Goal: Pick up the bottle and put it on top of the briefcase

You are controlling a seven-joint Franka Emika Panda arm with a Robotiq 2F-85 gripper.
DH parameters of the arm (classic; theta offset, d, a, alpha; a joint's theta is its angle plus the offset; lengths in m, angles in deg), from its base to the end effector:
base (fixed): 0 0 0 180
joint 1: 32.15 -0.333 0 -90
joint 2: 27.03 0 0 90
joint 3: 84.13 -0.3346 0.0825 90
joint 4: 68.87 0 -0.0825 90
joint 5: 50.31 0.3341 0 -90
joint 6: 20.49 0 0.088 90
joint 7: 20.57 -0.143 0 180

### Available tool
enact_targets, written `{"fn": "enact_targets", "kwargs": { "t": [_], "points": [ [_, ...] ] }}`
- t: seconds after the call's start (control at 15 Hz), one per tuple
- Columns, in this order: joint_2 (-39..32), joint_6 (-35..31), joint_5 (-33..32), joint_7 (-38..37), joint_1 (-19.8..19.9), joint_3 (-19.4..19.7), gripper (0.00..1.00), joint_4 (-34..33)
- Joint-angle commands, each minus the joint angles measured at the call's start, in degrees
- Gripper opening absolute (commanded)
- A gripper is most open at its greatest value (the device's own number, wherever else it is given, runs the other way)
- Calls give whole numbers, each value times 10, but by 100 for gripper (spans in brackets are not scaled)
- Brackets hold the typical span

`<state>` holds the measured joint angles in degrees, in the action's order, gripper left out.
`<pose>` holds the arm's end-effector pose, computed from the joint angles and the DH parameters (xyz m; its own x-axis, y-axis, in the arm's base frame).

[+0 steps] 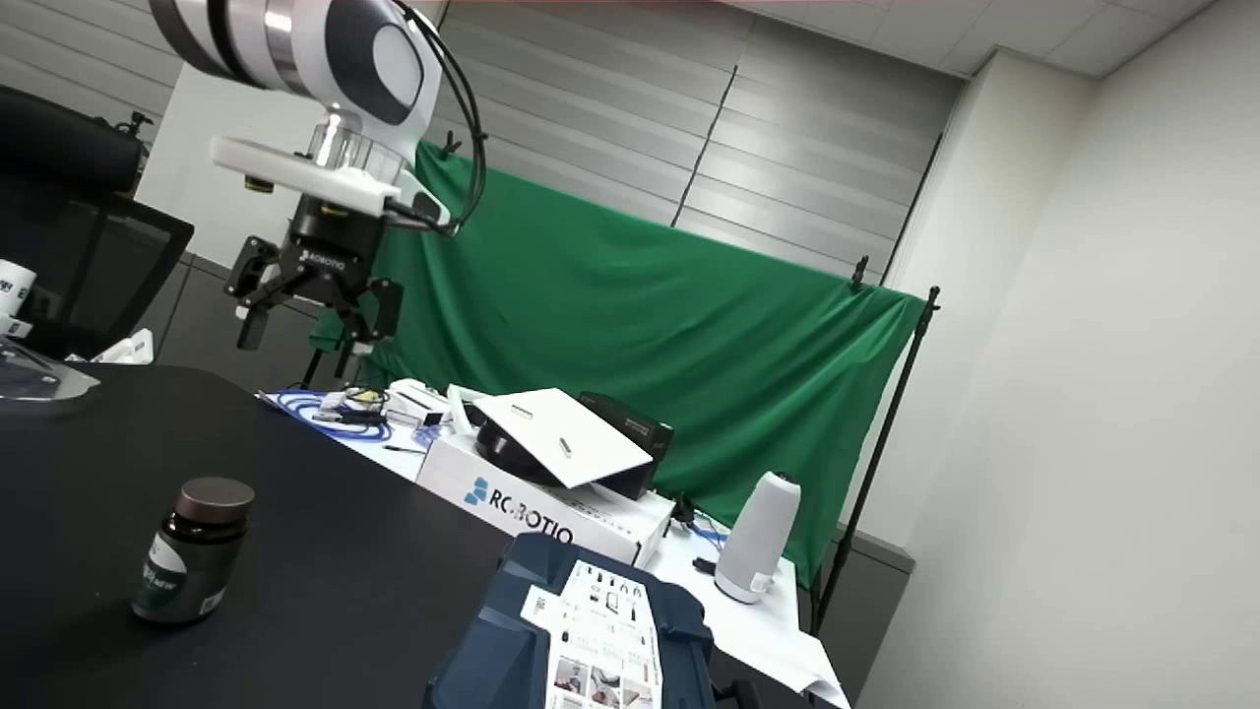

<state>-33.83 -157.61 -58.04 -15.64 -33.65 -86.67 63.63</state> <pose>0.4838 0.0297 0.3100 0.9665 0.2520 -0.0487 0.2553 -0.9637 0.0786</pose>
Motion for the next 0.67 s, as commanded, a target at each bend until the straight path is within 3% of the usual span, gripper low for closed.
{"fn": "enact_targets", "kwargs": {
  "t": [0.0, 0.6],
  "points": [
    [-54, -81, 37, 24, 2, -5, 100, 23],
    [-148, -154, 61, 59, 12, -13, 100, 26]
  ]
}}
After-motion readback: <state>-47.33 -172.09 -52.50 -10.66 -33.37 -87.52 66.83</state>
